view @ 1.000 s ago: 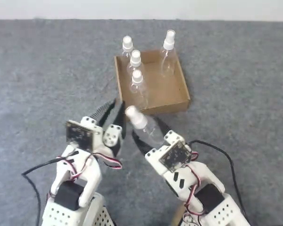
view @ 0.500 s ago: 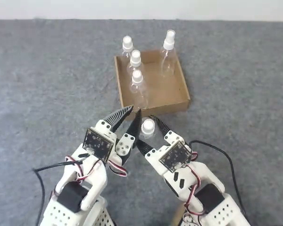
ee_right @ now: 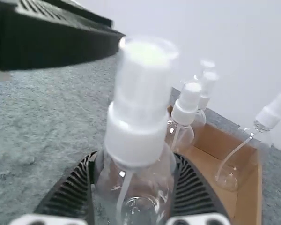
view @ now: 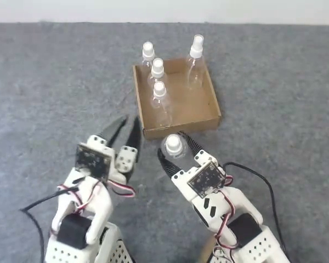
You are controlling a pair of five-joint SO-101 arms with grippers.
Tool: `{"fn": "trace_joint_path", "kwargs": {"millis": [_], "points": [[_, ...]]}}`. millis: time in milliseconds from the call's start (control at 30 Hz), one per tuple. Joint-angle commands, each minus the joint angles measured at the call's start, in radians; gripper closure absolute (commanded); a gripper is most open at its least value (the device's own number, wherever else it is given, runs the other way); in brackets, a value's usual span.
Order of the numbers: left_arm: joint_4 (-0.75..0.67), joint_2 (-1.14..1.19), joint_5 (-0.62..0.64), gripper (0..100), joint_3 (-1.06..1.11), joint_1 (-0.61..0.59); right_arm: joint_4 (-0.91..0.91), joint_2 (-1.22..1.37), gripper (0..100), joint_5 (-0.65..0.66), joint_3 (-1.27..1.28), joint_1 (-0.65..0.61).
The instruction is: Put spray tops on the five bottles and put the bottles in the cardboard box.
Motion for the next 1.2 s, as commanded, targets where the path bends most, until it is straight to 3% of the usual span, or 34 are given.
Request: {"fn": "trace_joint_path", "kwargs": {"millis": [0, 167, 367, 533, 800, 1167], "points": [[0.051, -0.002, -0.005, 94, -0.059, -0.155, -0.016, -0.012, 99.1, -0.008, -0.014, 0.013], [0.091, -0.002, -0.003, 94, -0.001, -0.255, -0.016, -0.012, 99.2, -0.008, -0.012, 0.013], [0.054, -0.002, -0.008, 94, 0.142, -0.287, -0.016, -0.012, 99.2, -0.003, -0.020, 0.019], [0.034, -0.002, -0.008, 94, 0.166, -0.370, 0.001, -0.012, 99.2, -0.008, -0.072, 0.101], [0.032, -0.002, -0.008, 94, 0.183, -0.377, 0.205, -0.012, 99.2, -0.006, -0.288, 0.122], [0.032, -0.002, -0.009, 94, 0.185, -0.379, 0.234, 0.047, 99.2, 0.041, -0.479, 0.125]]}}
